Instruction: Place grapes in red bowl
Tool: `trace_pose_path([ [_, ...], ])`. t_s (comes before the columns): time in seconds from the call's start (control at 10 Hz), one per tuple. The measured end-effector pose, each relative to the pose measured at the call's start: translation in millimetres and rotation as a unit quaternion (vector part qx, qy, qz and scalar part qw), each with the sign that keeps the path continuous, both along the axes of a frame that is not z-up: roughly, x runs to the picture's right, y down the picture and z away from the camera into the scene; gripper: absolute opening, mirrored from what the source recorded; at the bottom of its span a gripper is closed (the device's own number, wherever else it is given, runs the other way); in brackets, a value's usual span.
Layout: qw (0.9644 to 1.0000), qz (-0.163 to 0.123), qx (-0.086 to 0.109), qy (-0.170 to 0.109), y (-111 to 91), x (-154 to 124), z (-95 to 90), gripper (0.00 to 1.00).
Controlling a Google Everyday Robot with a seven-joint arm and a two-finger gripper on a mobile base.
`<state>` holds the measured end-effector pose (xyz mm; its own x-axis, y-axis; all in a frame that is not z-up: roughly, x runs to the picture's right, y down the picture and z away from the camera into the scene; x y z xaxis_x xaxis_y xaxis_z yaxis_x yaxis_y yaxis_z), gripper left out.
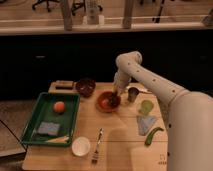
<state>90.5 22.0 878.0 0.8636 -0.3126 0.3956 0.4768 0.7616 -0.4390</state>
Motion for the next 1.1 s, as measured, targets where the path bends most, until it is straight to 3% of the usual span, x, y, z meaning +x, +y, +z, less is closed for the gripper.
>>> trace_pose_path([
  [0.2,1.0000,0.000,0.001,-0.001,-0.2,-0.6,0.3,0.11],
  [1.1,1.0000,0.000,0.002,-0.003,-0.3,1.1,1.5,0.11],
])
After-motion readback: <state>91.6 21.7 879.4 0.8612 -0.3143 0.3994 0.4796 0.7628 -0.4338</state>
